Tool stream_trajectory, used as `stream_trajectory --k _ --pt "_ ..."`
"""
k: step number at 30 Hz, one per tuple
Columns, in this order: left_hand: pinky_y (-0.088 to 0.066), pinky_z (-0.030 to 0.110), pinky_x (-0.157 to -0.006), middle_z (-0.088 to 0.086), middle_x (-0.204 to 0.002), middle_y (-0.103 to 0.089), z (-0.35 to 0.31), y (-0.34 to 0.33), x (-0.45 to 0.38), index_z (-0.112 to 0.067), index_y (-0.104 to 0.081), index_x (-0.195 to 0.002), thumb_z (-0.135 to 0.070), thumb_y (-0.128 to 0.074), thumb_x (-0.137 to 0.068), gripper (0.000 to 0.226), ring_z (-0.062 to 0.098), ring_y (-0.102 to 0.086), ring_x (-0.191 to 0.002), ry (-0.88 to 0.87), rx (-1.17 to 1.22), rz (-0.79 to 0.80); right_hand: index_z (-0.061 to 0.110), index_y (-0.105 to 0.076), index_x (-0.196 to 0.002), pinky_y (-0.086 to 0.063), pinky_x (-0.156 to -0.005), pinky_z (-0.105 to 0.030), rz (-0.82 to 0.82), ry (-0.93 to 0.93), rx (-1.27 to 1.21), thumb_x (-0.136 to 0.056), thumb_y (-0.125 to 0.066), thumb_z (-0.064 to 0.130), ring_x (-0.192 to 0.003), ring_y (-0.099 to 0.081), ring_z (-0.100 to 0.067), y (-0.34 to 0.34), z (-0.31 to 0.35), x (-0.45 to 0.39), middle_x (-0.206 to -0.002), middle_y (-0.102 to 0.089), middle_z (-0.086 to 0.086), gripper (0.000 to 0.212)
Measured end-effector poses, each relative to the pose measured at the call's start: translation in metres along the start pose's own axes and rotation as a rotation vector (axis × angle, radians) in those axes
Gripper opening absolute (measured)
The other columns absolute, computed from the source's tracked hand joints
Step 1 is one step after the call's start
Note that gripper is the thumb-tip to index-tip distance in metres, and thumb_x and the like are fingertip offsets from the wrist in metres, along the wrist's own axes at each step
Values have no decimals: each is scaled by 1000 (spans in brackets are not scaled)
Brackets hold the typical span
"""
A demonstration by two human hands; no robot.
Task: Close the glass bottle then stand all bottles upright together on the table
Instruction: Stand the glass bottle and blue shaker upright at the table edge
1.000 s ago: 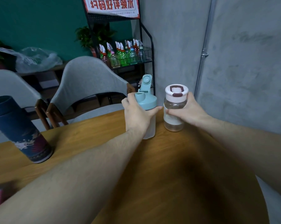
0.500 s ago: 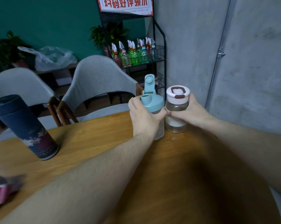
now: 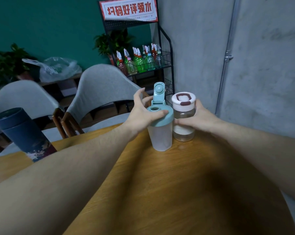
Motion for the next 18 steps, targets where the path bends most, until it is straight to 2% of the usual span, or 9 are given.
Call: stream_trajectory --k 2,5,7,9,11,14,15,18 --pt "-48 24 -99 -2 -141 -62 3 -3 -5 -25 -10 -159 -18 -85 -81 109 9 -63 -120 31 7 46 28 -35 -141 -48 -90 -27 0 5 1 -67 -92 37 -111 -62 -13 0 0 0 -123 -63 7 94" --pt "-49 26 -96 -2 -130 -66 5 -5 -9 -24 -13 -160 -16 -85 -80 108 10 -66 -114 33 48 32 30 -35 -141 -49 -92 -28 -7 6 -2 -67 -92 38 -111 -62 -12 -1 -1 -1 -122 -63 8 94" --pt "-52 19 -87 -5 -125 -64 4 -5 -7 -25 -18 -161 -13 -84 -81 105 7 -66 -109 15 77 -11 31 -36 -140 -51 -96 -32 -12 3 1 -66 -92 40 -112 -63 -13 -1 -2 -1 -123 -64 8 93" --pt "-51 8 -70 -12 -114 -62 2 -5 -5 -26 -21 -161 -11 -83 -82 102 1 -66 -96 -2 109 -68 33 -37 -137 -51 -98 -35 -24 -5 -1 -65 -91 41 -112 -63 -13 -1 -4 -1 -122 -65 9 90" --pt "-51 8 -64 -14 -104 -64 2 -5 -6 -33 -33 -155 -8 -82 -82 91 1 -66 -85 -19 145 -118 34 -38 -131 -51 -93 -31 -31 -10 -14 -68 -90 37 -110 -64 -12 -2 -4 0 -119 -66 9 82" --pt "-51 10 -60 -12 -95 -67 2 -5 -11 -42 -47 -126 -6 -81 -82 67 5 -65 -82 -11 176 -163 35 -37 -128 -49 -86 -27 -31 -11 -31 -70 -89 32 -107 -63 -11 -4 -1 2 -117 -66 9 78" --pt "-50 10 -60 -13 -96 -66 3 -5 -12 -41 -47 -125 -7 -82 -81 66 4 -65 -84 -1 188 -180 35 -36 -129 -49 -84 -26 -34 -12 -34 -70 -89 33 -107 -63 -11 -3 -1 3 -117 -65 9 78" --pt "-47 14 -65 -16 -104 -60 5 -3 -13 -31 -42 -140 -8 -83 -80 77 1 -62 -88 27 216 -235 33 -36 -131 -46 -74 -21 -39 -15 -27 -71 -89 33 -103 -62 -10 -3 0 5 -112 -63 12 79"
Point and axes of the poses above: each hand's wrist, its own x-axis away from the middle knuckle, its own y-axis out of the back of the hand, z = x × y, the point moved 10 cm from there along -x, towards the middle knuckle
